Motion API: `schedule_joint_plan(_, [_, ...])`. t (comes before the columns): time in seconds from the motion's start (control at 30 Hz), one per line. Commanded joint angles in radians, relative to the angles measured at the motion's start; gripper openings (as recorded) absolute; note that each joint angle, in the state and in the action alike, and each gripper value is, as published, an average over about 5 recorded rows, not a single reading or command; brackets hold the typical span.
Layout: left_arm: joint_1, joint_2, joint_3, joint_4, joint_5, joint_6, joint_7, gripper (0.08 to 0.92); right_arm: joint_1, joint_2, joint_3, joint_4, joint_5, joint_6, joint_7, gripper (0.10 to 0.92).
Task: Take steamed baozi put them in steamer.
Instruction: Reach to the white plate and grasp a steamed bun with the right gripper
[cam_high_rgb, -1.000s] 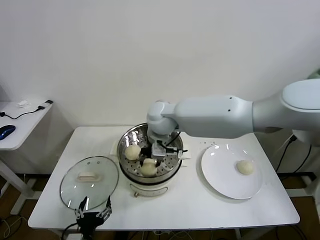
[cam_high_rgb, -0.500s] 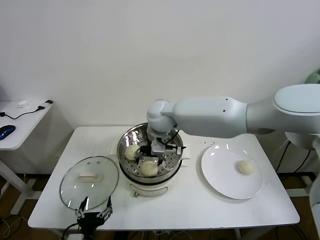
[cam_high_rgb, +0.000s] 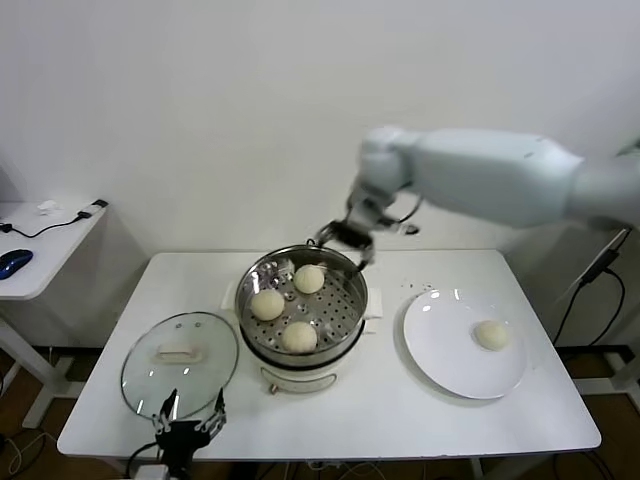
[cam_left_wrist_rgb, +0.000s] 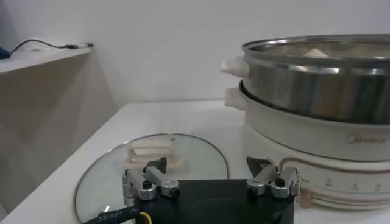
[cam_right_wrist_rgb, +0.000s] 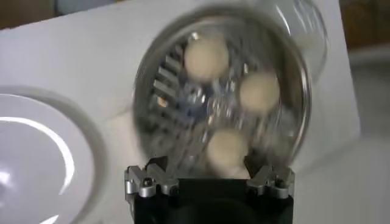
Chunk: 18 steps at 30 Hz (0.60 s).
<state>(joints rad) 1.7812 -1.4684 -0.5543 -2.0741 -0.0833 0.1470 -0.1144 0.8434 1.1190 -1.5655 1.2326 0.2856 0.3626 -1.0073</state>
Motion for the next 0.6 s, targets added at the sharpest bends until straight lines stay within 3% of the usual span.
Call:
schedule_joint_plan(0.03, [-0.007,0.004,-0.004,0.002,-0.007,0.001,0.002,0.823,0.113,-0.362,-0.241,-0.062,0.223,-0.361,-0.065,0.823])
schedule_joint_plan(0.27, [-0.018,-0.001,-0.011,0.0,-0.012,0.007,0.006,0.823,-0.124,-0.547,-0.156,-0.049,0.095,-0.413,-0.06,0.823])
schedule_joint_plan(0.6, [-0.004,-0.01,-0.015,-0.005,-0.008,0.008,0.009,0.823,-0.464,-0.552,0.122,-0.182,-0.062,-0.434,-0.033,0.823])
